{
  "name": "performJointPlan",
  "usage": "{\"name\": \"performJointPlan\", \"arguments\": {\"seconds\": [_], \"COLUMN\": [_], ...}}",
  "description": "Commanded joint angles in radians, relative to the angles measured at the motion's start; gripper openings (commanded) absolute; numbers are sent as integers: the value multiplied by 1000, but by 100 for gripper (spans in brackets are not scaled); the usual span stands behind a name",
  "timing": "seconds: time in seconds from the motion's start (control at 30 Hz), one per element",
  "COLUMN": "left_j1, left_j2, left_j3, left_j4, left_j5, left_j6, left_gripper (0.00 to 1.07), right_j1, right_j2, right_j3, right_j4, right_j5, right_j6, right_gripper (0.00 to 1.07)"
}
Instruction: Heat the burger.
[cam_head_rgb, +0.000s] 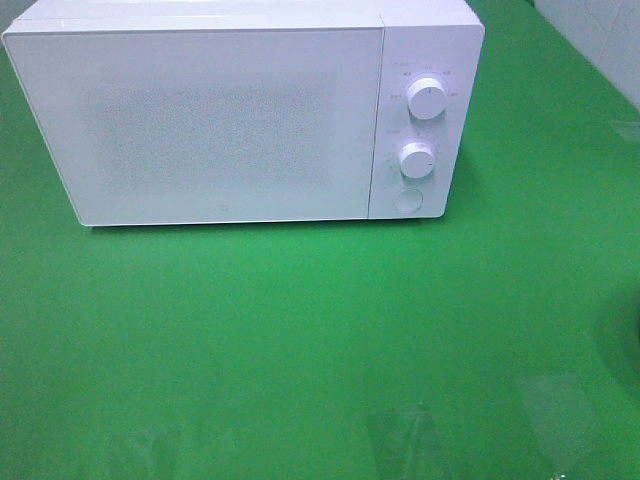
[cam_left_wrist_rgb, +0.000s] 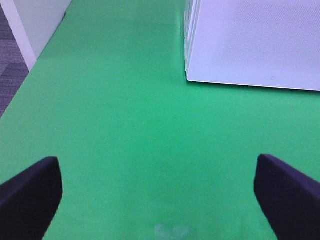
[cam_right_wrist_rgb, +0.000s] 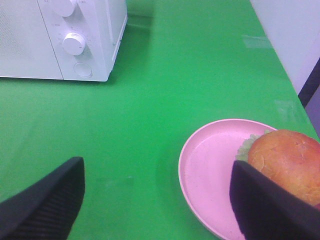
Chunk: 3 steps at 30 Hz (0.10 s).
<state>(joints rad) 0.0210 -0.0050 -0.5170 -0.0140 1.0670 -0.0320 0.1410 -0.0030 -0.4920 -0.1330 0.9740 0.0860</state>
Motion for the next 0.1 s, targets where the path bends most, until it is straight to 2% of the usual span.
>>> {"name": "performJointPlan", "arguments": {"seconds": [0.03,0.1], "left_j1": [2,2], "left_j2": [-25,-25], "left_j3": [1,1], "left_j4": [2,2], "left_j5": [0,0], "left_j6": [3,3], "left_gripper": [98,98], "right_j1": [-7,-7], "right_j2": [-28,-28], "right_j3": [1,1], "right_j4": [-2,-2], "right_j5": [-12,-12], "right_j6": [-7,-7], "right_gripper": [76,76]}}
